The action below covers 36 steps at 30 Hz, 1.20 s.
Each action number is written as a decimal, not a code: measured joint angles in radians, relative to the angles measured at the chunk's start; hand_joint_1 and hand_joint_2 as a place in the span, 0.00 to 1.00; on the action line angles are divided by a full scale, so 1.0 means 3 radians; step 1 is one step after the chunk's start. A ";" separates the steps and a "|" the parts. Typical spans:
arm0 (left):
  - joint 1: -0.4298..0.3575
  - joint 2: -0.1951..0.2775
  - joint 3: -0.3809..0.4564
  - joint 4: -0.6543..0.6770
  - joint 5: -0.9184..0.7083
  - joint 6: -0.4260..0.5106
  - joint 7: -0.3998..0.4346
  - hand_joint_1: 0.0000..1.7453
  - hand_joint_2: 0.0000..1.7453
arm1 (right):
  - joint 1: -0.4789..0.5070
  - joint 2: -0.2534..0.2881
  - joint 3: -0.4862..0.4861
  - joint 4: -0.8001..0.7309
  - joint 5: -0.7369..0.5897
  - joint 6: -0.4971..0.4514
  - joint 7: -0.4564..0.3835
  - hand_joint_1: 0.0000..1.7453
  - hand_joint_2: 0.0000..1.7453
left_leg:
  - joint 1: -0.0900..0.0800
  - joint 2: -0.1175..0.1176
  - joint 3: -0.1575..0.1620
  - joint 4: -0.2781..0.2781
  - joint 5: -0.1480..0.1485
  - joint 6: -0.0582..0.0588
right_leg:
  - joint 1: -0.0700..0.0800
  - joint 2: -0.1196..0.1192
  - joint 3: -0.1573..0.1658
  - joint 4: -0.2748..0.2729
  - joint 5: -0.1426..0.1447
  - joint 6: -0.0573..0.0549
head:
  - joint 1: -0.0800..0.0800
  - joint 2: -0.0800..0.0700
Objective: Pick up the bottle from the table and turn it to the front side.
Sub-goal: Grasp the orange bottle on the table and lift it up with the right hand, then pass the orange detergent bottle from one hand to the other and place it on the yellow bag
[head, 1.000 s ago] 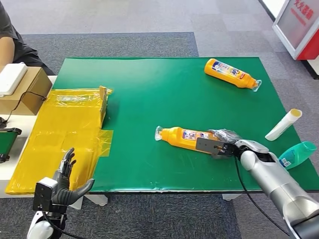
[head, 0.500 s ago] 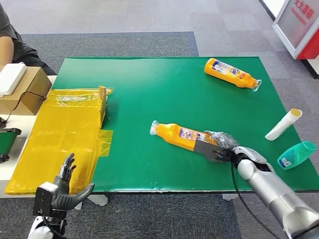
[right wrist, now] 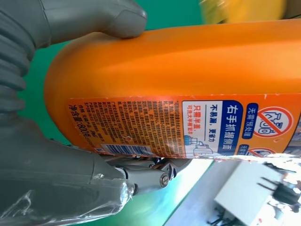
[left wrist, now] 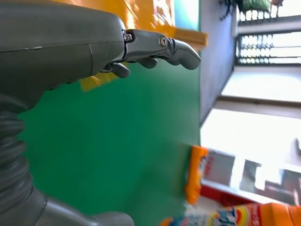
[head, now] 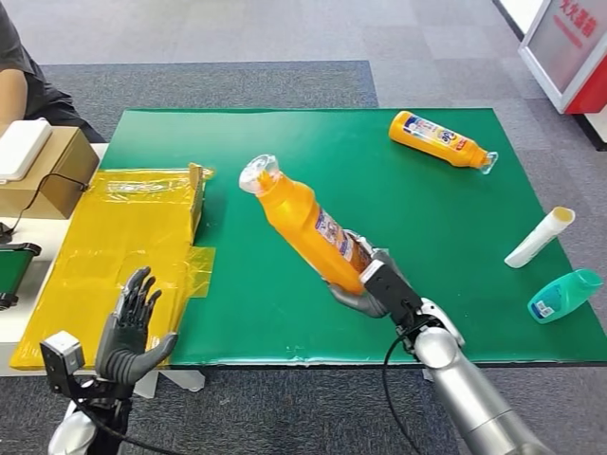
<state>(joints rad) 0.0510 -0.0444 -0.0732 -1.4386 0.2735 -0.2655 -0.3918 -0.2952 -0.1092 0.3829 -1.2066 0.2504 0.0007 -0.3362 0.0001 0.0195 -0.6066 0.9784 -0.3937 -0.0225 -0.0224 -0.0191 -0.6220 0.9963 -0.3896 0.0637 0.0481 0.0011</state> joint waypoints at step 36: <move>-0.1120 0.0099 -0.0908 0.0547 0.1429 -0.0295 0.0662 0.00 1.00 | -0.0194 0.0742 0.0689 0.0991 0.0492 -0.0631 -0.0642 1.00 1.00 | 0.0000 0.0001 -0.0007 0.0000 0.0008 -0.0005 | 0.0000 0.0001 -0.0008 0.0001 0.0005 -0.0001 | -0.0001 0.0000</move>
<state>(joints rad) -0.2850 -0.0148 -0.3457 -1.2746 0.7020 -0.3540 -0.1933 -0.3534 0.1133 0.5897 -0.9094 0.3980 -0.1887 -0.5289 0.0000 0.0198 -0.6086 0.9784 -0.3912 -0.0239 -0.0224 -0.0187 -0.6245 0.9966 -0.3882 0.0633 0.0479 0.0011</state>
